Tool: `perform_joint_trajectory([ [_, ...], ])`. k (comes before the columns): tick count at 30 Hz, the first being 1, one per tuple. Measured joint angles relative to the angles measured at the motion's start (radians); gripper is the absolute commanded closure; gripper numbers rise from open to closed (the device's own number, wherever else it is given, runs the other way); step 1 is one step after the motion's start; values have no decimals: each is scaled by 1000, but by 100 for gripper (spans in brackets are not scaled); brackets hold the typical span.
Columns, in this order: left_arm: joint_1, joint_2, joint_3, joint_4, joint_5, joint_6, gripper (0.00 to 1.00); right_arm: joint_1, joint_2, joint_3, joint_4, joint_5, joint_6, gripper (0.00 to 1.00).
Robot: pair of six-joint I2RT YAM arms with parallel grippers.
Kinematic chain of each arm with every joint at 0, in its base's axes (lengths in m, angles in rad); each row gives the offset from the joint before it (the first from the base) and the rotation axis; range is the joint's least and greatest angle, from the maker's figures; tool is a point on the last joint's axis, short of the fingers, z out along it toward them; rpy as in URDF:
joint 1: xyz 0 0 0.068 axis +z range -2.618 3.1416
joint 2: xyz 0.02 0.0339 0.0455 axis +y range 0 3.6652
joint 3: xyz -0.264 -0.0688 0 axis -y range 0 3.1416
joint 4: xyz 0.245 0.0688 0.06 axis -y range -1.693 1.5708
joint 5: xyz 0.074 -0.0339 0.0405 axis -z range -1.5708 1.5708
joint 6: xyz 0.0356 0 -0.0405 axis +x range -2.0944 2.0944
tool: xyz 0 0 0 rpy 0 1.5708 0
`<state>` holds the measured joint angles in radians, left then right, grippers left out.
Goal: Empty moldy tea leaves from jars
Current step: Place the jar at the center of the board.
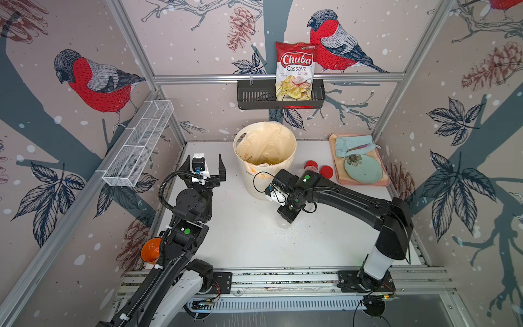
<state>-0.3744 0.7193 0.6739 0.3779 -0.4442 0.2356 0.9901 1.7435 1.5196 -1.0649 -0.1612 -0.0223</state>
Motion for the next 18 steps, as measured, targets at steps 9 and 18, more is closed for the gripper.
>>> perform_joint_trajectory([
  [9, 0, 0, 0, -3, 7, -3, 3, 9, 31, -9, -5, 5, 2, 92],
  [18, 0, 5, 0, -6, 8, -3, 4, 16, 40, 0, -6, 13, 1, 83],
])
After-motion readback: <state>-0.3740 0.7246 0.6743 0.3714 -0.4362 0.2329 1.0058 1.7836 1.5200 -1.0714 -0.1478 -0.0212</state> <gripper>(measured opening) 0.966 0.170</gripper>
